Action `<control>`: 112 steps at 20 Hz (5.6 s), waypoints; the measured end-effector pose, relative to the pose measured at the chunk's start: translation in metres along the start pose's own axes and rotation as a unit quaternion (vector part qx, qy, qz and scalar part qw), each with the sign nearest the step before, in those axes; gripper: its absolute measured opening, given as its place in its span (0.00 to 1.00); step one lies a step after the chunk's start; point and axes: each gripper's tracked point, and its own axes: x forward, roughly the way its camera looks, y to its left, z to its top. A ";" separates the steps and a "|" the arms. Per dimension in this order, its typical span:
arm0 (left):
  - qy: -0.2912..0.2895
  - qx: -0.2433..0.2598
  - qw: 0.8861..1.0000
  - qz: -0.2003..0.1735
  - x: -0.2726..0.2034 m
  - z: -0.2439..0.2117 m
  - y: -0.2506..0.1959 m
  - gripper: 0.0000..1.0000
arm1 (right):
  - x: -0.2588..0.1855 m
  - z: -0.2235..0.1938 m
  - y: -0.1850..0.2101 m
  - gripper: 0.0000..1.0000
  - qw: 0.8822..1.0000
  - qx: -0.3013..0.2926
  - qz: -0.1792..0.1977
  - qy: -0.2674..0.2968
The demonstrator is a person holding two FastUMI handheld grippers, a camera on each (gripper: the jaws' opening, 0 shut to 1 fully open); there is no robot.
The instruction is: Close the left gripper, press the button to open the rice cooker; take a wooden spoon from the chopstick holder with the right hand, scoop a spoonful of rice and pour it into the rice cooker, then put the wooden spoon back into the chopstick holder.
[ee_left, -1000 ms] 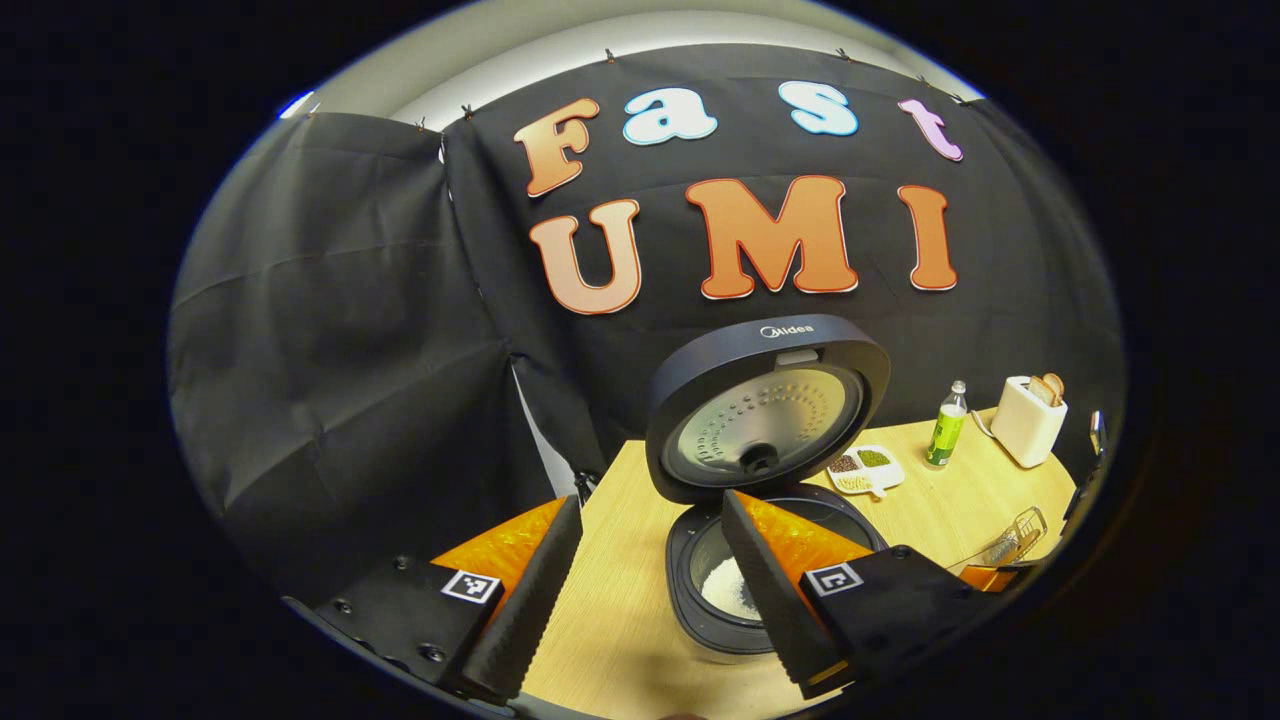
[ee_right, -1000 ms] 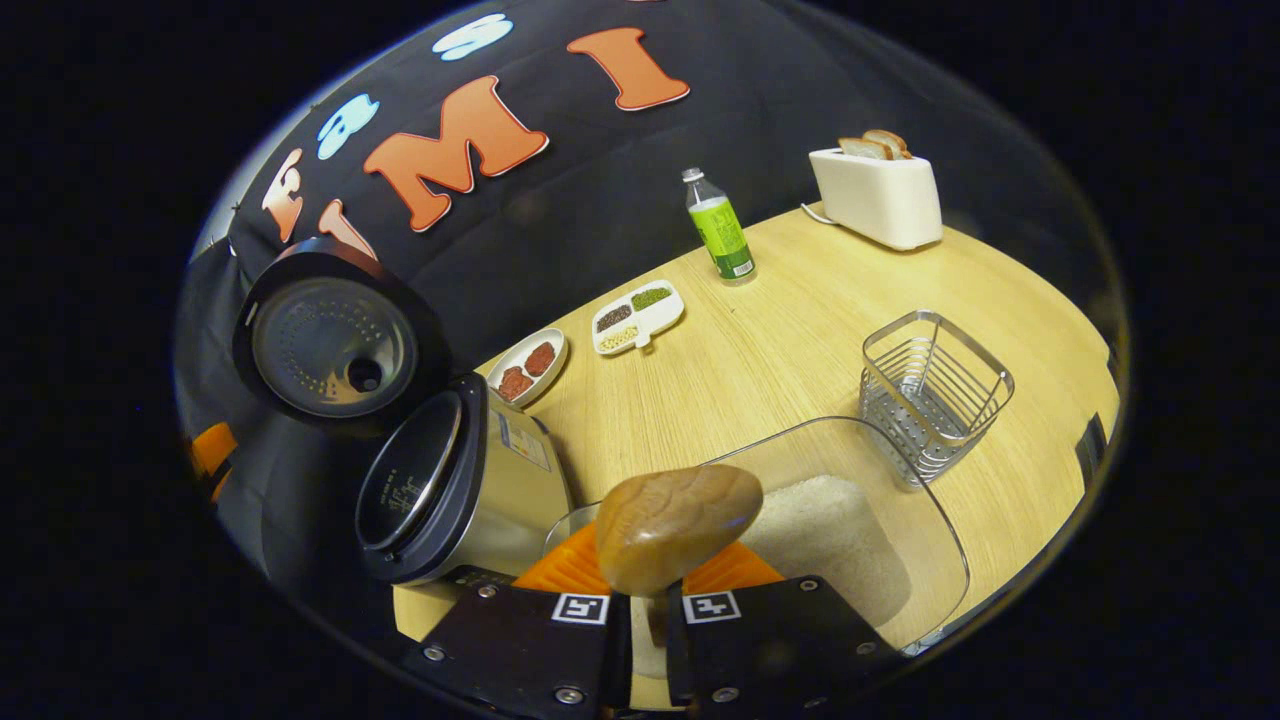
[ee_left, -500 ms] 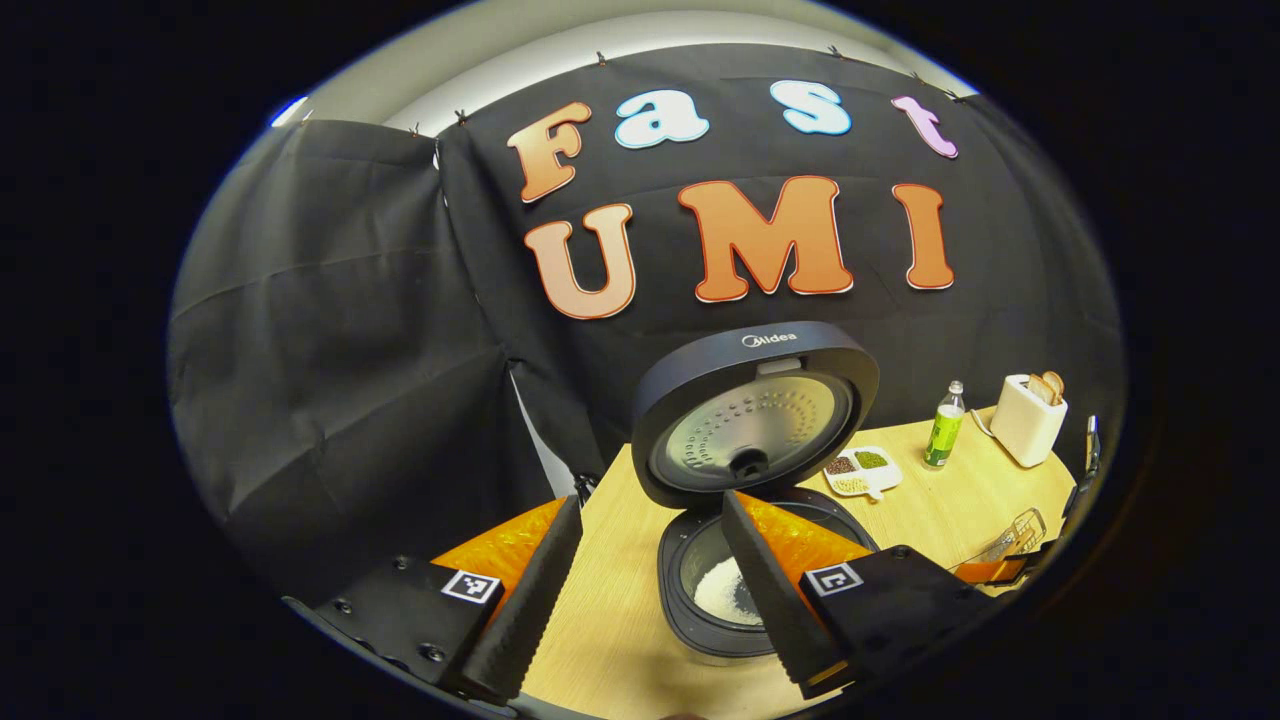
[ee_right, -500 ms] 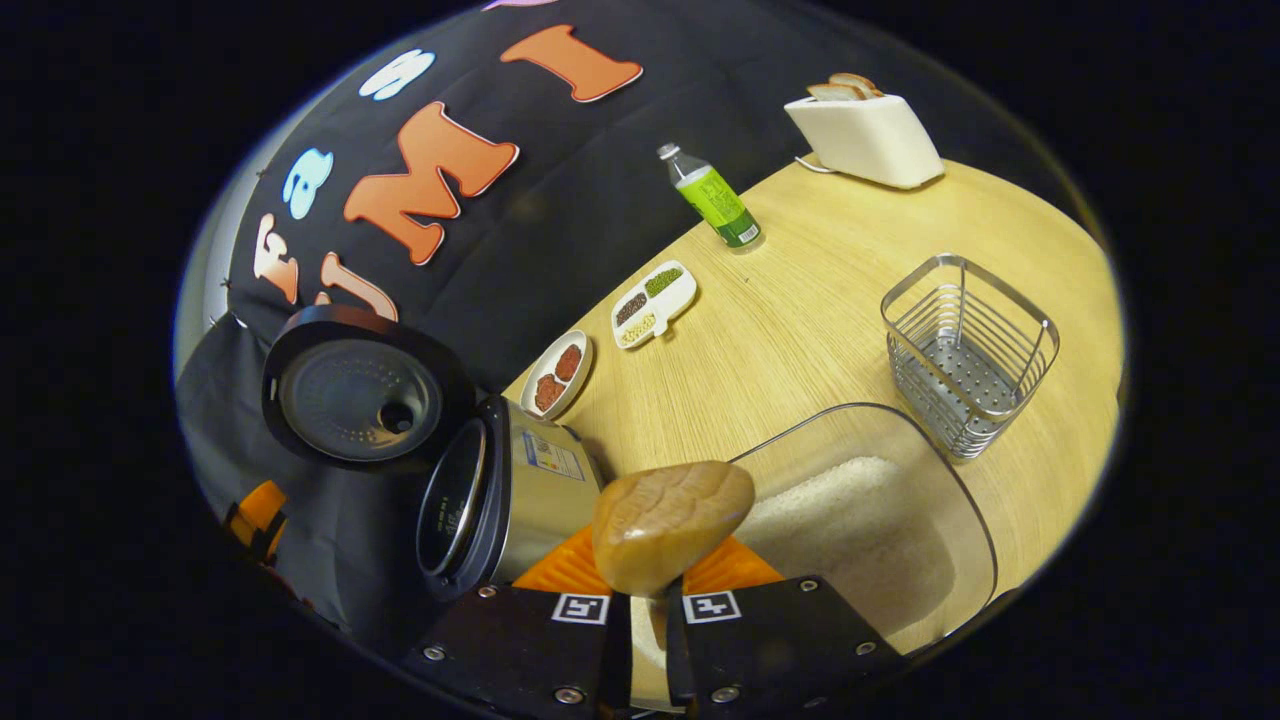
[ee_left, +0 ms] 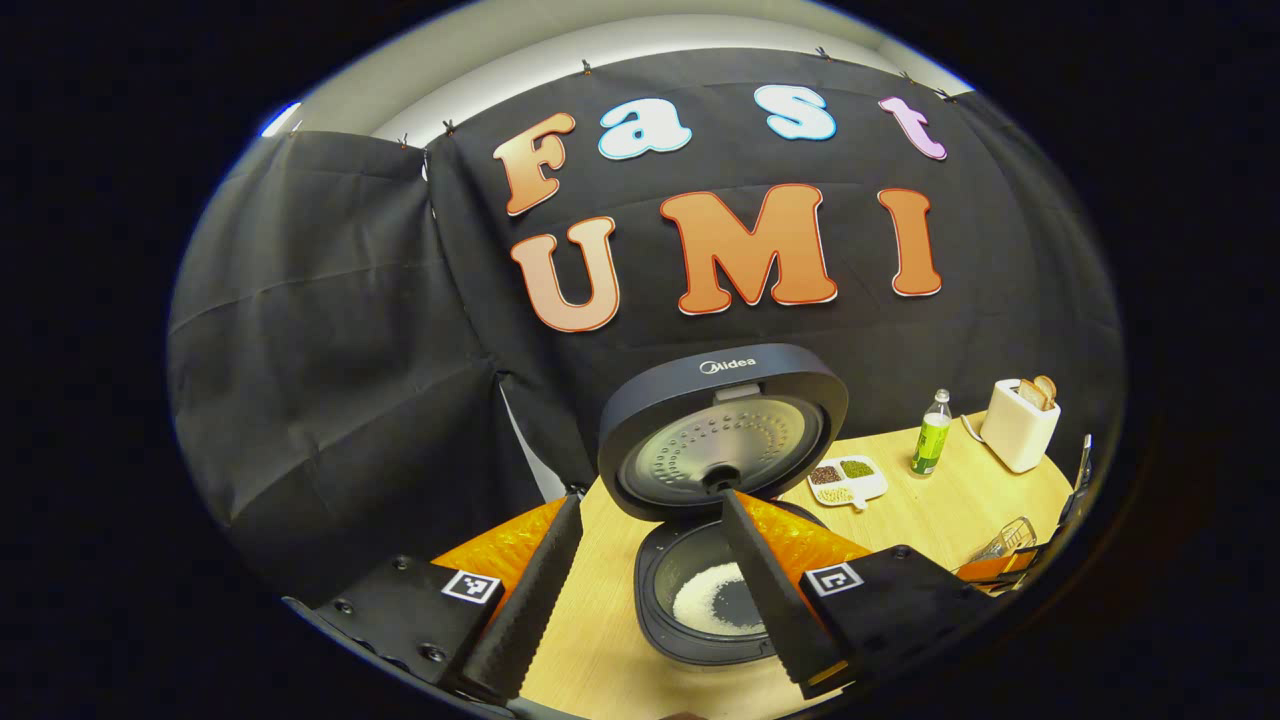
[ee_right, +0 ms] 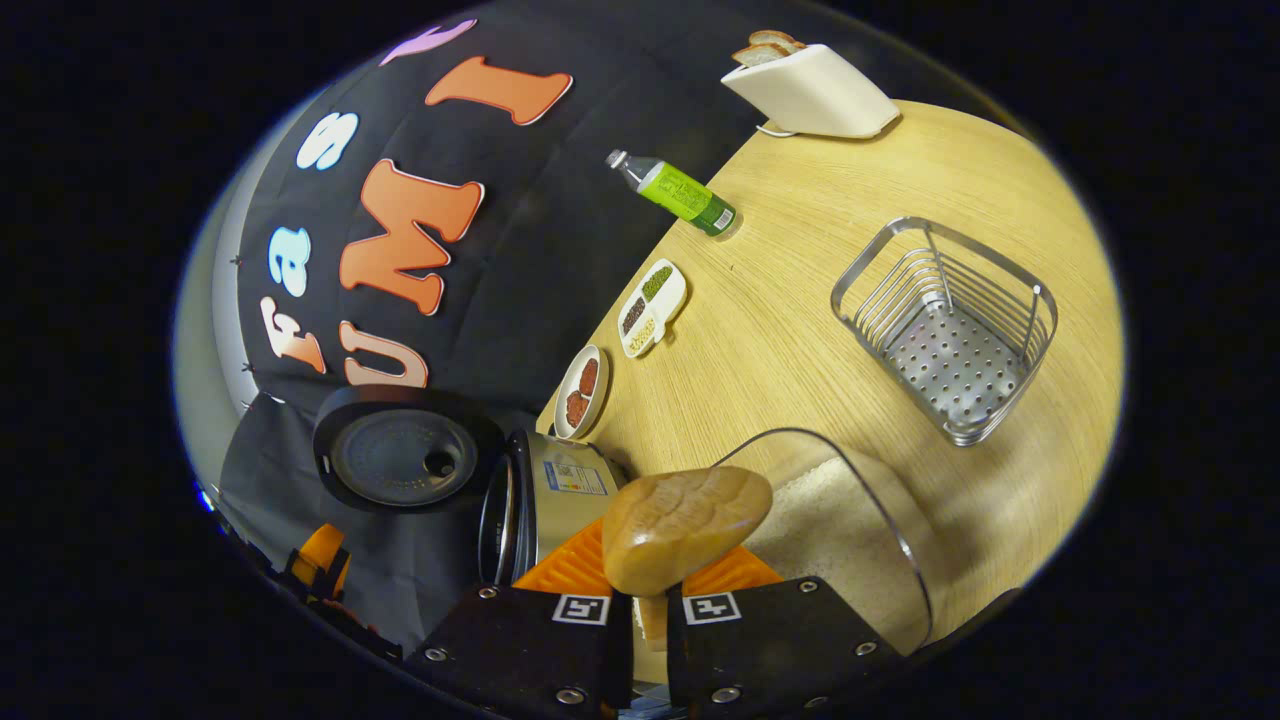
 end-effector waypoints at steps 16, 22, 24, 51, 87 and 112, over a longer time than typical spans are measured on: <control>-0.015 -0.037 0.999 0.027 -0.014 0.012 -0.040 0.87 | -0.071 0.108 0.052 0.12 0.947 0.248 0.203 0.005; -0.026 -0.048 0.997 0.058 -0.026 0.014 -0.022 0.87 | -0.070 0.119 0.105 0.13 0.933 0.258 0.250 0.024; -0.028 -0.049 0.996 0.069 -0.033 0.012 -0.013 0.87 | -0.064 0.117 0.123 0.12 0.934 0.249 0.253 0.031; -0.007 -0.043 0.982 0.182 -0.075 -0.057 0.093 1.00 | 0.095 0.022 0.237 0.12 0.990 -0.012 0.117 0.072; 0.027 -0.049 0.973 0.223 -0.108 -0.093 0.147 0.93 | 0.110 -0.054 0.295 0.12 0.784 -0.608 0.096 -0.082; 0.003 -0.040 0.990 0.134 -0.061 -0.048 0.036 0.93 | -0.018 0.118 0.236 0.13 0.885 -0.428 0.112 -0.143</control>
